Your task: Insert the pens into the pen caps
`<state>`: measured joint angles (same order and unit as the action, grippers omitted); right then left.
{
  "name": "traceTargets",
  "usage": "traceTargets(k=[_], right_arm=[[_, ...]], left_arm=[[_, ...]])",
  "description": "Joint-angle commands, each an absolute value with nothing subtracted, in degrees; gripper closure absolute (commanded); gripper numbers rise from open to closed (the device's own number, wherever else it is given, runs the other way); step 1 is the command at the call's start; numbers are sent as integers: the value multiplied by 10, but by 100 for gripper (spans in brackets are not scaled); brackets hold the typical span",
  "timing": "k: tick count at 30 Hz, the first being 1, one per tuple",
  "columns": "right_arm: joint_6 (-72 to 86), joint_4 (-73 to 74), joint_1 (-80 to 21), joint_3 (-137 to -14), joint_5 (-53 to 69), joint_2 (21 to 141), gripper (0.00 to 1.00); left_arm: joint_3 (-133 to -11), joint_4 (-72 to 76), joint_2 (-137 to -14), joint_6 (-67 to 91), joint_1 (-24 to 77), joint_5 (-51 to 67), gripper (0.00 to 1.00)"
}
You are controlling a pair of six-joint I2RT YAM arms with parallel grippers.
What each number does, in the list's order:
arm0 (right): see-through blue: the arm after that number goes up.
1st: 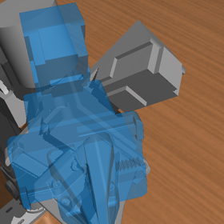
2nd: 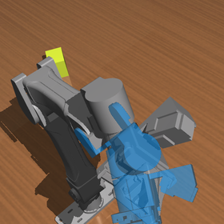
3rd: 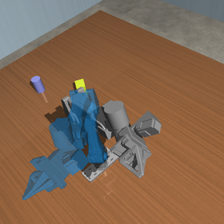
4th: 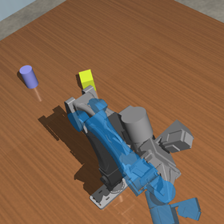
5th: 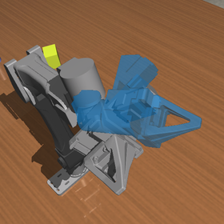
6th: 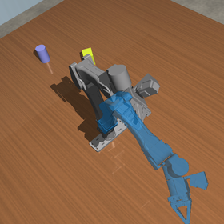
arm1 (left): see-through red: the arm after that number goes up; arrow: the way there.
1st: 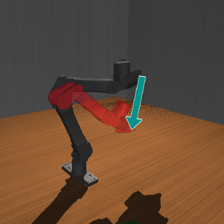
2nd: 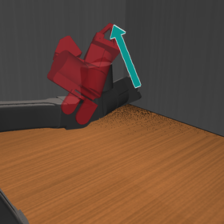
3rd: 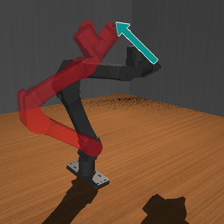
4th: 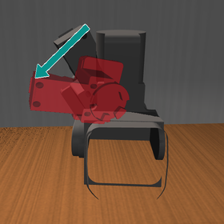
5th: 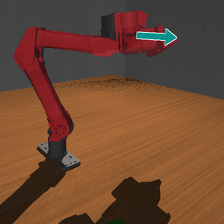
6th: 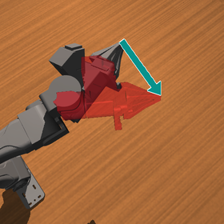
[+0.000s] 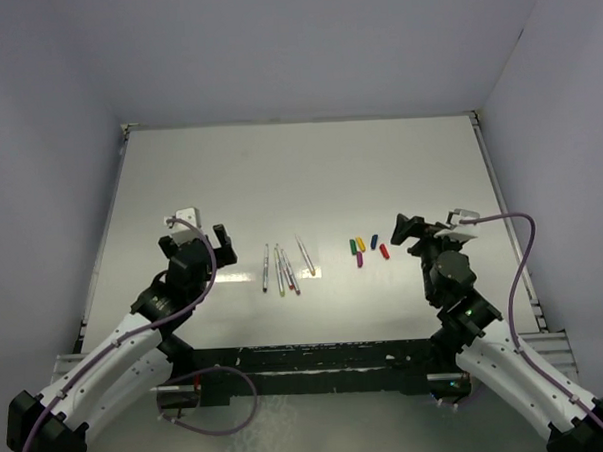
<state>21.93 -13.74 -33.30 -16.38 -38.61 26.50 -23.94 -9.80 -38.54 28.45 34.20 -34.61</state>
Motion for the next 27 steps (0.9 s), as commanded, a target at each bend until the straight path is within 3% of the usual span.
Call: traceTargets(k=[1,9,19,21,23,27], right_arm=[[235,-165,-331,-157,-449,262,0],[253,-138,-331,-187,-490,337,0],[295,-88,-331,-221,-522,412,14],[293,-84,-331,-223,-523,414,16],[291,-83,-331,-223,-523,414,20],[290,-86,-331,-225,-516,411,24]], left_arm=[[-289,-118,-399,287,343,-340,1],[-286,-90,-448,287,346,-272,1],[-342,-93,-583,277,385,-210,2],[-344,-87,-597,278,397,-206,15],[-346,-80,-604,281,402,-199,36],[-355,-74,-617,280,402,-167,58]])
